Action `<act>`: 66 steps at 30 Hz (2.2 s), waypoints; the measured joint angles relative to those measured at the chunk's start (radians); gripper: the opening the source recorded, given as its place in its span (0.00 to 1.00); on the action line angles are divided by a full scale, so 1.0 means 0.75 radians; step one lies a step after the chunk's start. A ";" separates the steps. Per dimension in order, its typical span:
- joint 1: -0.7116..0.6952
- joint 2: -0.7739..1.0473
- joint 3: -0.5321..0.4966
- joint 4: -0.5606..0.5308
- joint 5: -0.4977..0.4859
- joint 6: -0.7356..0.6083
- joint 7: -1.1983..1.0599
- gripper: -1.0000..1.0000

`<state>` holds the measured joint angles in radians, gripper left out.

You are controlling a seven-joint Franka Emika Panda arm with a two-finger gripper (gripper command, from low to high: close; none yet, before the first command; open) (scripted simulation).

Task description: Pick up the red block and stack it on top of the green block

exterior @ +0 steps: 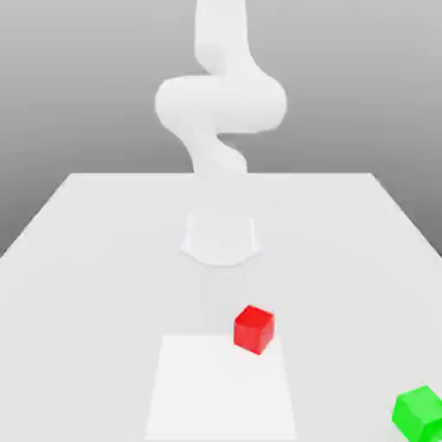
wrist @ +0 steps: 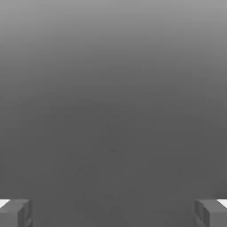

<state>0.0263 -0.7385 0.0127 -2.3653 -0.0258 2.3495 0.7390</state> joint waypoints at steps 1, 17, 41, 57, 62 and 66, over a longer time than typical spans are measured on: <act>0.017 0.041 0.005 -0.041 -0.016 0.032 -0.040 0.50; 0.238 0.642 -0.104 -0.649 -0.099 0.512 -0.741 0.50; 0.232 1.210 -0.040 -0.756 0.082 1.003 -1.079 0.00; 0.259 0.908 -0.095 -0.786 -0.024 0.734 -0.998 0.00; 0.291 0.813 -0.100 -0.789 0.025 0.640 -1.030 0.00; 0.382 0.880 -0.062 -0.634 0.187 0.559 -1.090 0.00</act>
<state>0.3128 -0.0782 -0.0338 -2.8407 0.1147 2.7685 -0.0788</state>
